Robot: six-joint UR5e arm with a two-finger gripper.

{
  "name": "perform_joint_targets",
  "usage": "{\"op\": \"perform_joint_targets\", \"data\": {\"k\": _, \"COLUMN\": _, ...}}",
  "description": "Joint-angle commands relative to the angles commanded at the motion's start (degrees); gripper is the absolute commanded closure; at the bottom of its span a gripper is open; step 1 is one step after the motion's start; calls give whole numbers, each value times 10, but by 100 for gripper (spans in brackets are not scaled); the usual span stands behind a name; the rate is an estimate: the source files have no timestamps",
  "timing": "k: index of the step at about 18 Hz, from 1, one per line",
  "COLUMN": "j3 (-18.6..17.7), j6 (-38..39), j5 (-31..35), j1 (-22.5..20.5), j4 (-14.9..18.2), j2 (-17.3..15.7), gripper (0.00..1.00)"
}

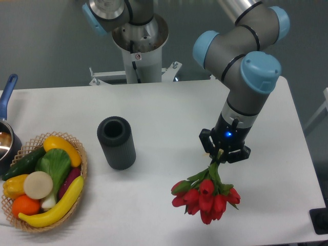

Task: Insert the flowers into the vase
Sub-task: 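Lower the held red tulip bunch slightly while keeping the gripper closed on stems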

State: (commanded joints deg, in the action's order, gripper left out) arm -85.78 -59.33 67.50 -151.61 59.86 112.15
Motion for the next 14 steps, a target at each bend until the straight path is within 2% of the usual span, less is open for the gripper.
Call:
{"op": "perform_joint_targets", "data": {"k": 4, "j3": 5, "j6": 0, "j5": -3, "j1": 6, "j4": 0, "j2": 0, "gripper": 96}}
{"op": "perform_joint_targets", "data": {"k": 8, "j3": 7, "j6": 12, "j5": -61, "j1": 4, "j4": -9, "j2": 3, "gripper": 96}}
{"op": "perform_joint_targets", "data": {"k": 11, "j3": -11, "j6": 54, "j5": -148, "j1": -3, "j4": -78, "j2": 8, "gripper": 95}}
{"op": "perform_joint_targets", "data": {"k": 14, "j3": -38, "j6": 56, "j5": -175, "j1": -7, "j4": -157, "j2": 9, "gripper": 92}}
